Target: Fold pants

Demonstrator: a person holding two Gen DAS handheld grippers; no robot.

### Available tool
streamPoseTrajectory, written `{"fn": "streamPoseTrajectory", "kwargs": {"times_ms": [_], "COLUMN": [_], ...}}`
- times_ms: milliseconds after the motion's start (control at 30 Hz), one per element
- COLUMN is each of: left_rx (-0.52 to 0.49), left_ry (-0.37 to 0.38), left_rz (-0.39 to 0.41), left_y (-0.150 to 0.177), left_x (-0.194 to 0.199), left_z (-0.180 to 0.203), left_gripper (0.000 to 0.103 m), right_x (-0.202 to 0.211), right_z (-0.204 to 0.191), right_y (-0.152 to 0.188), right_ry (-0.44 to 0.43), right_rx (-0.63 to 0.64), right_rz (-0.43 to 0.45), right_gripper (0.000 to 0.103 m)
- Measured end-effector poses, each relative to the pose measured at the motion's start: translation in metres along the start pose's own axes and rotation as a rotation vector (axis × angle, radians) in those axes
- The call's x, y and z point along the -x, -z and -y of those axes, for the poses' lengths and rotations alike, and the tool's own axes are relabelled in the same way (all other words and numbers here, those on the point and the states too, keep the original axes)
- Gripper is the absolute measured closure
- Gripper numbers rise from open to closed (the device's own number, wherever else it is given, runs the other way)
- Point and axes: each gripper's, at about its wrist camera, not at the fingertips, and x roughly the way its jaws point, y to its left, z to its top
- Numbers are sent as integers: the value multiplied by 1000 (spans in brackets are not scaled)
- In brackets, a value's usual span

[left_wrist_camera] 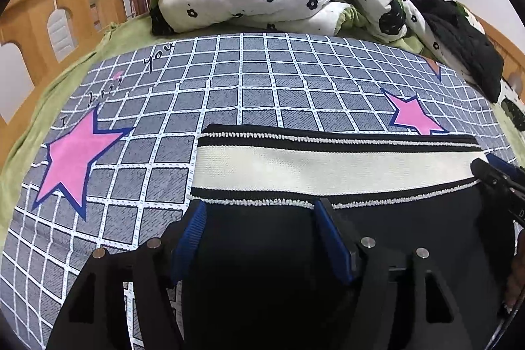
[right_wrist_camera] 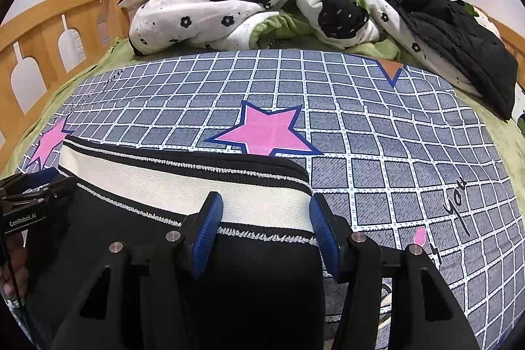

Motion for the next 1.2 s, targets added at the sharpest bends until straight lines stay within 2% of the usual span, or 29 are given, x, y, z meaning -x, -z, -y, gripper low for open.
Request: {"fn": "streamPoseTrajectory", "kwargs": {"times_ms": [333, 433, 500, 633, 667, 733, 800, 867, 1033, 1200], "left_rx": [-28, -44, -39, -94, -101, -112, -132, -114, -48, -61], "left_ry": [-12, -39, -6, 32, 39, 37, 32, 35, 47, 40], "left_rz": [-10, -5, 8, -46, -67, -55, -59, -76, -91, -83], "left_y": [6, 9, 11, 25, 33, 43, 45, 44, 62, 82], "left_x": [9, 21, 31, 34, 31, 33, 38, 43, 57, 77], "left_z": [0, 0, -3, 5, 6, 6, 6, 3, -8, -9], "left_gripper": [35, 36, 36, 36, 36, 35, 36, 36, 36, 36], "right_x": [5, 6, 10, 28, 28, 18, 20, 23, 37, 56], "right_z": [1, -1, -1, -1, -2, -7, -12, -14, -1, -2], "right_y": [5, 1, -1, 4, 7, 13, 16, 14, 25, 50], "right_ry": [-5, 3, 5, -30, -26, 29, 44, 50, 11, -5], "right_rx": [12, 20, 12, -12, -8, 45, 85, 108, 26, 29], "right_rz": [-10, -36, -44, 0, -4, -53, -41, -63, -115, -114], "right_gripper": [49, 49, 49, 49, 49, 49, 48, 48, 48, 48]}}
